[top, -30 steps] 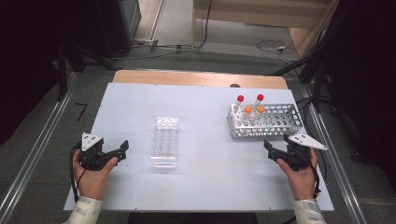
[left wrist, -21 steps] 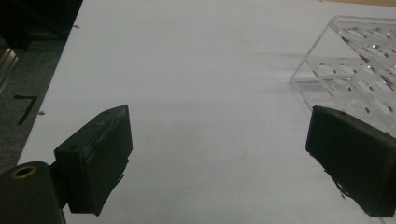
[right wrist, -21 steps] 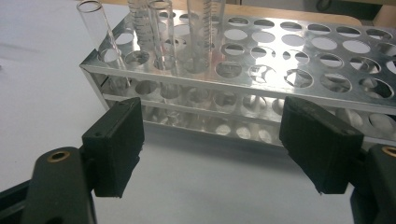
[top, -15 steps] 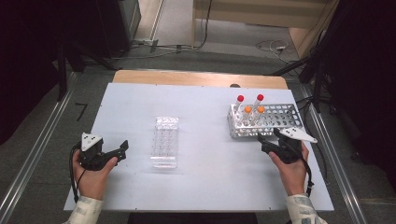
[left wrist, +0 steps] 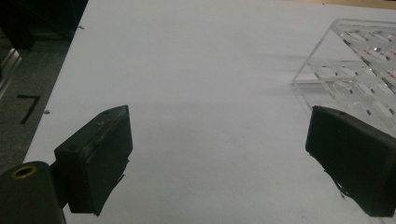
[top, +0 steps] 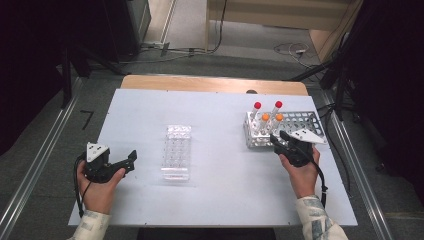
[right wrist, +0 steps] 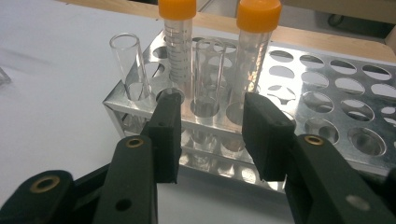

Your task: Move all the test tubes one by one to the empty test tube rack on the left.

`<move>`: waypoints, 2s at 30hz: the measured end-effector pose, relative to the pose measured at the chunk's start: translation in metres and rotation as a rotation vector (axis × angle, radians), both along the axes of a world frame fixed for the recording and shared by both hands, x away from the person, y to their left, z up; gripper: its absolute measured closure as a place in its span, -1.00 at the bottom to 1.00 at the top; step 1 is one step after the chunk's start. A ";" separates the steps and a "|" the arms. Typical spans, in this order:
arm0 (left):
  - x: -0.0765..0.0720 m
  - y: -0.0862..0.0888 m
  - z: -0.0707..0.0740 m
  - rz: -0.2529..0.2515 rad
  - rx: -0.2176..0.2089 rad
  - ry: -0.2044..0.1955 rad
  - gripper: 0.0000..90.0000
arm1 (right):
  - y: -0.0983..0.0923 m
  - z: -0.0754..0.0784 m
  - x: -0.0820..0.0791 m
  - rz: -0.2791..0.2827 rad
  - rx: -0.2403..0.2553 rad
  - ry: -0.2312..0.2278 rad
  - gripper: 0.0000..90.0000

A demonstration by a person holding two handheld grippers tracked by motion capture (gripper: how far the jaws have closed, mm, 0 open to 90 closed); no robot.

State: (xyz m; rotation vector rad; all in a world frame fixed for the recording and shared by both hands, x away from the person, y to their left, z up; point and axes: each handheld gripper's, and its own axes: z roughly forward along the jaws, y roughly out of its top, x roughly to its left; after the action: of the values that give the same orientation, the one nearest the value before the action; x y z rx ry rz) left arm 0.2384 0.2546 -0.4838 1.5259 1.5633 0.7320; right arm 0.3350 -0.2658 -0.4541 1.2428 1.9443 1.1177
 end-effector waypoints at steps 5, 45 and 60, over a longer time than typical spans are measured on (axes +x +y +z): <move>0.000 0.000 0.001 0.000 0.001 -0.002 -0.82 | 0.004 0.001 0.006 -0.007 0.004 0.000 0.32; 0.000 -0.002 0.001 -0.002 0.002 0.002 -0.81 | 0.009 0.042 0.003 0.011 0.019 -0.086 0.64; 0.002 -0.006 0.012 -0.041 -0.034 0.003 -0.81 | 0.011 0.053 -0.025 0.072 0.032 -0.091 0.64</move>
State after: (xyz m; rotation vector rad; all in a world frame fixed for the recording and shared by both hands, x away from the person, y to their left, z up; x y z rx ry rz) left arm 0.2401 0.2484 -0.4713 1.5305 1.5348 0.6774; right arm 0.3099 -0.2548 -0.4014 1.1258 1.9231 1.2253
